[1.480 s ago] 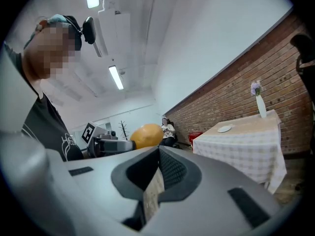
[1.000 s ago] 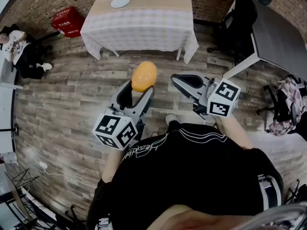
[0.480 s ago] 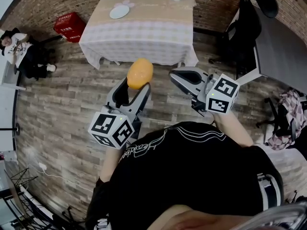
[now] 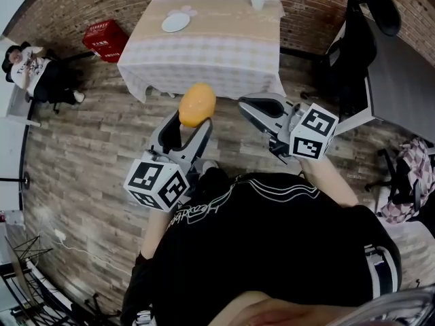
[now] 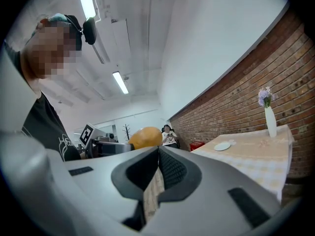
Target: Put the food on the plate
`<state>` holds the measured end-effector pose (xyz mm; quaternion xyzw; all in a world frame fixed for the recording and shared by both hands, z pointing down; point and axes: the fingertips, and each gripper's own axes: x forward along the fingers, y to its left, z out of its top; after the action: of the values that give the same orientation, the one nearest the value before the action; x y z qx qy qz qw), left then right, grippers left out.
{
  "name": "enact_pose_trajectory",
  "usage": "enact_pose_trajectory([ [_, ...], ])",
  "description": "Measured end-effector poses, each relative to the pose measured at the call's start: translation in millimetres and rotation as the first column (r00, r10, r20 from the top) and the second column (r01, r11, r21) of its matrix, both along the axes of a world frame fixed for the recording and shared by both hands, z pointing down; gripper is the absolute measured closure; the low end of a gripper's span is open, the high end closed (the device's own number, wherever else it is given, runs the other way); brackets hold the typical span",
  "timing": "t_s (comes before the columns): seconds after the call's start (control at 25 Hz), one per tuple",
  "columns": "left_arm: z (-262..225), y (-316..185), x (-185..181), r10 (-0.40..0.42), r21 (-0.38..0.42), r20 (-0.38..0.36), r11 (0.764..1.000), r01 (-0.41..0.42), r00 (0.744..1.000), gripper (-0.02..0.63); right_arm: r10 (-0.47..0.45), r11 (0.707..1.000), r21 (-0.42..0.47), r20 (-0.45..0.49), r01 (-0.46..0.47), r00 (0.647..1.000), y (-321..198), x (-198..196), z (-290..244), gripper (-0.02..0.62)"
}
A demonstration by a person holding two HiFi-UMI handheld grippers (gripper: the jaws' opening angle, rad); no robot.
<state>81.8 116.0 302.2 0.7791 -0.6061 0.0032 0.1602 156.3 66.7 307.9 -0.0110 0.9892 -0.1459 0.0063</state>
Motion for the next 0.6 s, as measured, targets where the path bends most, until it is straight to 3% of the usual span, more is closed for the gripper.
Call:
enact_pose_trajectory([
  [0.36,4,-32,-33,0.014,0.016,-0.008,1.000,-0.013,1.000,0.330,0.016,1.000,0.005,0.007,-0.016,1.000,-31,-32,2,0.598],
  [0.6,3,-70,-79,0.029,0.012,-0.014,1.000,-0.028,0.999,0.330,0.037,0.999,-0.005,0.001,-0.037,0.999,-69,-77,1,0.598],
])
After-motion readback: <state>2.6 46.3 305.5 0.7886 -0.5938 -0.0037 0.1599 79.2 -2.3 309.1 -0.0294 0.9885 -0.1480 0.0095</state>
